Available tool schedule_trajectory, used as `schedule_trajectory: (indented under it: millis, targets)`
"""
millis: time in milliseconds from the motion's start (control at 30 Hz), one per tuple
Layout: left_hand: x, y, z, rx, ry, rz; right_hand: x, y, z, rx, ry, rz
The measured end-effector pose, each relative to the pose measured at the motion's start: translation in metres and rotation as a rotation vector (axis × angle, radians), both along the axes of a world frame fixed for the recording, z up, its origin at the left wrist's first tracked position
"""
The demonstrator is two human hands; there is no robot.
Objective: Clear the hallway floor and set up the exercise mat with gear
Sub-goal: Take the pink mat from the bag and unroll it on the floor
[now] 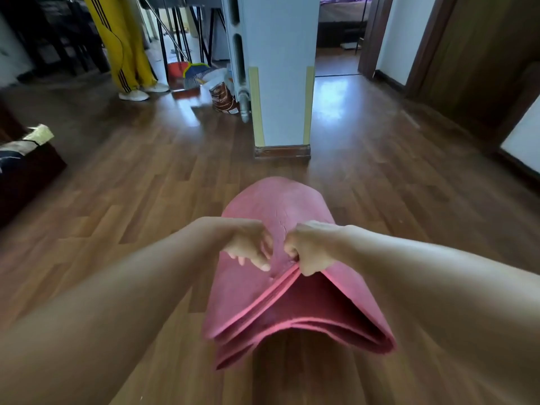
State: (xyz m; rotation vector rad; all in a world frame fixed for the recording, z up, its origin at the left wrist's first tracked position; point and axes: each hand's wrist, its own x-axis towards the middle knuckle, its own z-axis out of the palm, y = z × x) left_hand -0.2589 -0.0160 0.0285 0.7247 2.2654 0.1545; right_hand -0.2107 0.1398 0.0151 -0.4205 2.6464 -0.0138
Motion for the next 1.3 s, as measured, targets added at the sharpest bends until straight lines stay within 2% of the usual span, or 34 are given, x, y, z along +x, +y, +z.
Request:
schedule_trajectory:
  millis: [100,233,267,467,567,967,1300]
  targets:
    - [0.001,-0.003,-0.014,-0.081,0.1,-0.029,0.01,-0.005,-0.021,0.015,-0.226,-0.01]
    - [0.004,-0.005,-0.027,-0.066,0.142,-0.015,0.014,-0.016,-0.031,-0.046,-0.493,-0.136]
    - [0.005,-0.005,-0.029,-0.058,0.154,-0.009,0.012,-0.017,-0.032,-0.072,-0.487,-0.164]
    - [0.01,-0.004,-0.053,-0.004,0.276,0.024,-0.001,-0.019,-0.037,-0.084,-0.124,-0.174]
    - [0.014,-0.004,-0.071,0.015,0.291,0.059,0.003,-0.019,-0.052,-0.09,-0.052,-0.192]
    - [0.04,-0.017,-0.152,-0.026,0.352,0.132,0.029,-0.027,-0.128,-0.169,-0.046,-0.309]
    - [0.062,-0.046,-0.216,-0.08,0.321,0.271,0.044,-0.057,-0.196,-0.119,-0.084,-0.274]
